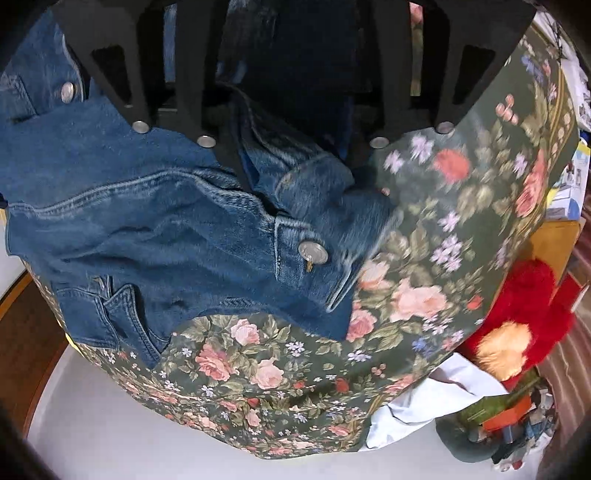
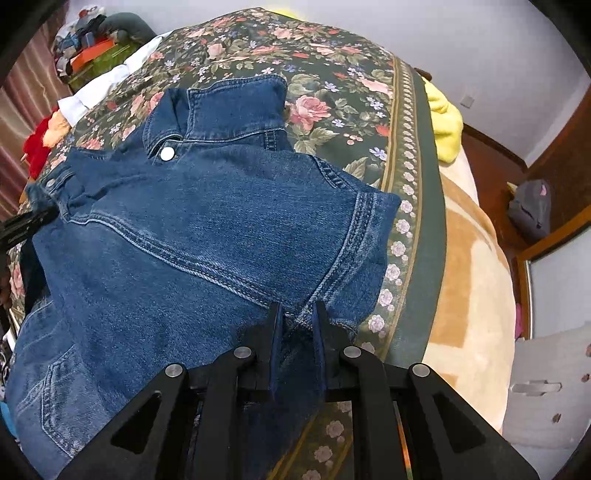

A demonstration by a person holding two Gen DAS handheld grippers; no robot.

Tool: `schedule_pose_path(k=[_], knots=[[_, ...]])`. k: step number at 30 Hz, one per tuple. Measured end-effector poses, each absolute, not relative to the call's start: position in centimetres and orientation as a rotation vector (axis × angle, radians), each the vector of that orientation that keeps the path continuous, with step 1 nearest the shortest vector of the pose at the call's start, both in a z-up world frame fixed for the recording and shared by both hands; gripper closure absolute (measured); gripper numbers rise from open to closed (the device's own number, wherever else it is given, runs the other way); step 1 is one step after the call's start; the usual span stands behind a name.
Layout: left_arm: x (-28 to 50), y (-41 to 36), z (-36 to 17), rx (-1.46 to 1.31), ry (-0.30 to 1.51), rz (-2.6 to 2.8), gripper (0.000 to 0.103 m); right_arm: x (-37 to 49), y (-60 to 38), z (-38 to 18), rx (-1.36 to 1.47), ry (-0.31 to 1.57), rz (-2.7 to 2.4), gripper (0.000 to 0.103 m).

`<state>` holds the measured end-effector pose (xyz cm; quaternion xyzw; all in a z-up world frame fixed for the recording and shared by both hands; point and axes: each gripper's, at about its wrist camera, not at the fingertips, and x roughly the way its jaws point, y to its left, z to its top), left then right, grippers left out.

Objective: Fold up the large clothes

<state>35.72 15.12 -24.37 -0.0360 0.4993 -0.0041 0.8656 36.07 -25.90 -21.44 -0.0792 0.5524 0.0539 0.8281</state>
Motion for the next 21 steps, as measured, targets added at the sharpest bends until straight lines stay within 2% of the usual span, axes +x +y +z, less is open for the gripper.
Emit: schedule_pose_path(k=[7,11,17,21], knots=[[33.0,16.2,-23.6,-0.081,1.050,-0.039,0.050,35.6,-25.6,-21.5,-0.200,1.158,0.070,0.092],[31.8,16.8,-23.5,-0.071,1.054,-0.007,0.039,35.4,-25.7,-21.5,-0.192,1.154,0.053,0.092],[30.1,17.6,-23.1,-0.124,1.066,0.006,0.038,34.3,-26.0,-21.2,-0.204,1.128,0.028,0.092],[28.9,17.7,-21.5,-0.039,1.046,0.053,0.038,33.4,-26.9,-21.6,-0.289,1.163,-0.067,0.091]])
